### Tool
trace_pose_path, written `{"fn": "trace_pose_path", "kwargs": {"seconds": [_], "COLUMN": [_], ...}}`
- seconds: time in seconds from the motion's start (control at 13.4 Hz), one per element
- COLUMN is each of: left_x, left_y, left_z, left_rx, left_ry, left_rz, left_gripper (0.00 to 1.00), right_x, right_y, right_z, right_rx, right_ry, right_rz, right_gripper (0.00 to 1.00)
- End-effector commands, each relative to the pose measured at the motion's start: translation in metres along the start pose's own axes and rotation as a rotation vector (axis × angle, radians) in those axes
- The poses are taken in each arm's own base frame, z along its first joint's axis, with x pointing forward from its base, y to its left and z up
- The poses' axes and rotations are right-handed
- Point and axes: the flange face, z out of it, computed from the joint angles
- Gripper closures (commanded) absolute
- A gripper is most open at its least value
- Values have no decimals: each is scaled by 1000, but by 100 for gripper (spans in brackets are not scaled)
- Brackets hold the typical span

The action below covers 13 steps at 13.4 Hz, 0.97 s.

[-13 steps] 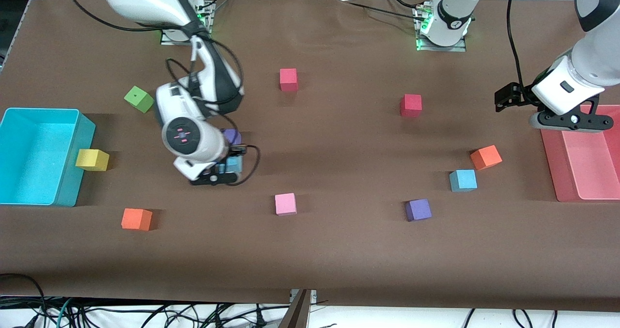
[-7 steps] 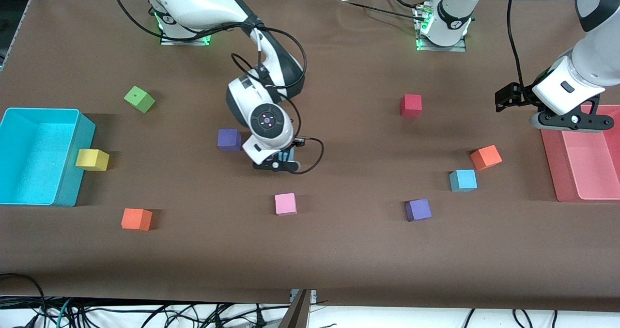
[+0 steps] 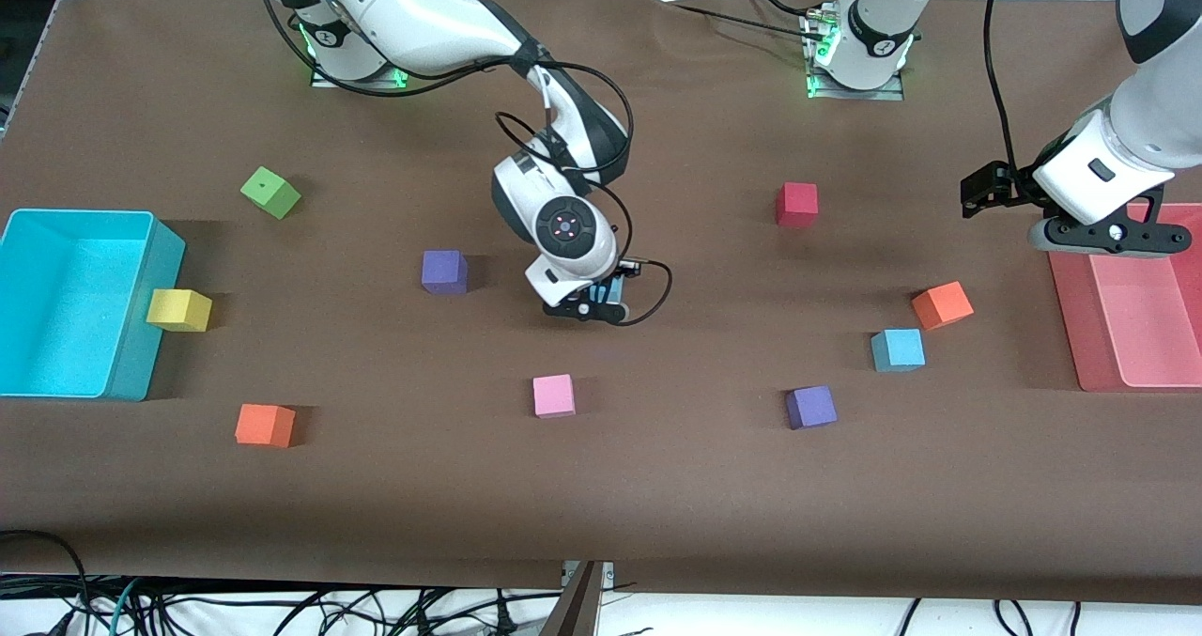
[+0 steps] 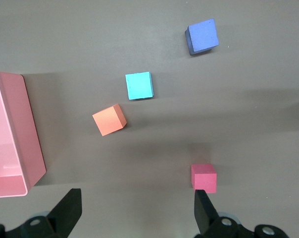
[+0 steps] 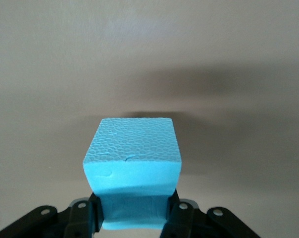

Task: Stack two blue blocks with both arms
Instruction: 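Lift the cyan cube and carry it toward the table middle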

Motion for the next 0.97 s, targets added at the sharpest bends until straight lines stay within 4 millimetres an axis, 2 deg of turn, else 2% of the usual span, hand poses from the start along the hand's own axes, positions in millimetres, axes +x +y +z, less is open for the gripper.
{"fn": "trace_pose_path", "kwargs": {"seconds": [0.0,0.22,0.45,0.52,0.6,0.89], "left_x": [1,1,1,1,1,1], "left_y": [-1,-2,-1,-2,-3,-2], "left_z": [-3,-4,-4,-3,-2,-2], "left_rx": [-8,-8,-8,-8,-8,-8], "left_ry": [-3,-2,-2,-3,-7,-6], "left_rz": [6,4,6,5,3,5], "left_gripper": [0,0,0,0,0,0], "right_x": [-2,-17,-20,-21,-26,-24], "right_y": [-11,-29,-32,-33,-38,-41], "right_z": [4,22,24,24,25,21], "right_rx": [21,42,48,47,48,73], "right_ry": [-5,0,-2,2,14,35], "right_rz": [27,48,44,45,35,26], "right_gripper": [100,100,100,37,1,0]}}
